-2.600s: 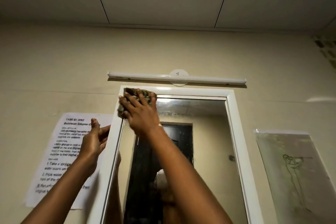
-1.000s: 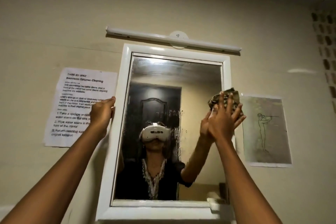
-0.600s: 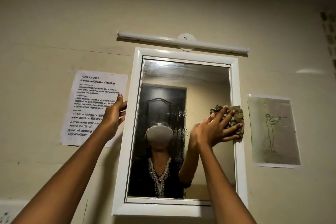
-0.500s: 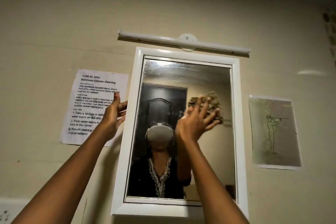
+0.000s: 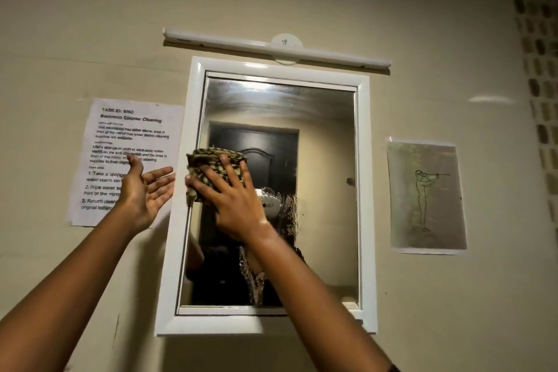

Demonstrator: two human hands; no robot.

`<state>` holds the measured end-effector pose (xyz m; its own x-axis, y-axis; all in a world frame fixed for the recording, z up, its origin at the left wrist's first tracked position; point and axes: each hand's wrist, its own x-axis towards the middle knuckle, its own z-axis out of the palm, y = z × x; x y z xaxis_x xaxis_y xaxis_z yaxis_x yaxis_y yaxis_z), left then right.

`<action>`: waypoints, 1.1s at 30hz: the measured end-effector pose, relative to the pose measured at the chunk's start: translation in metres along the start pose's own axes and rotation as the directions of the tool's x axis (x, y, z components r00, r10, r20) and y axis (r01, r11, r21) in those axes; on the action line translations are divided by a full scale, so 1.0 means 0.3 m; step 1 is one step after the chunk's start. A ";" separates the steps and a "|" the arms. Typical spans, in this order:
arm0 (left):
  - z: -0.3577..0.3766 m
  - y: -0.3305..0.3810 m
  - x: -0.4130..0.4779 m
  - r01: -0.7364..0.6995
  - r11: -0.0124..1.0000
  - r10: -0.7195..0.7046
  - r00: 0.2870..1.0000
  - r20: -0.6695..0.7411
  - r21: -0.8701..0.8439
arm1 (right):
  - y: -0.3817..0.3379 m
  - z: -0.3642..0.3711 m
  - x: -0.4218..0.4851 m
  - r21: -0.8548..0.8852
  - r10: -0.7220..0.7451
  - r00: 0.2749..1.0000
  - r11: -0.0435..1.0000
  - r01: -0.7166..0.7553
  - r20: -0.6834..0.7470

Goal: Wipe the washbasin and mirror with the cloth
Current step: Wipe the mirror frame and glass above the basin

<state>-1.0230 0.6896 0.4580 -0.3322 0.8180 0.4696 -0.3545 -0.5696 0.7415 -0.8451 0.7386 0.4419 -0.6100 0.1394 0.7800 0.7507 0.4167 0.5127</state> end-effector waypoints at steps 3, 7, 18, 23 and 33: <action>0.020 -0.010 -0.003 -0.018 0.996 0.020 1.000 -0.022 0.090 | 0.146 -0.035 -0.097 0.039 0.216 0.976 0.976 -0.215 -0.026; 0.033 -0.033 -0.009 -0.072 0.987 0.081 0.995 -0.060 0.140 | 0.363 -0.083 -0.307 0.133 0.683 0.719 0.731 -0.670 -0.133; 0.030 -0.036 -0.026 -0.084 0.980 0.096 0.994 -0.059 0.183 | 0.170 0.035 -0.441 0.349 0.962 0.252 0.274 -0.896 -0.108; 0.035 -0.040 -0.047 -0.080 0.985 0.089 0.995 -0.051 0.152 | 0.044 0.018 -0.227 0.361 0.836 0.543 0.532 -0.765 -0.082; -0.035 -0.031 -0.083 0.022 0.945 -0.004 0.998 -0.057 0.326 | -0.297 0.091 -0.127 0.155 0.036 0.993 0.987 -0.053 0.112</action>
<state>-1.0206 0.6737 0.4343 -0.3797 0.8143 0.4389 -0.0577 -0.4944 0.8673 -0.8956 0.7207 0.3567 -0.6070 0.2539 0.7530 0.7339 0.5425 0.4087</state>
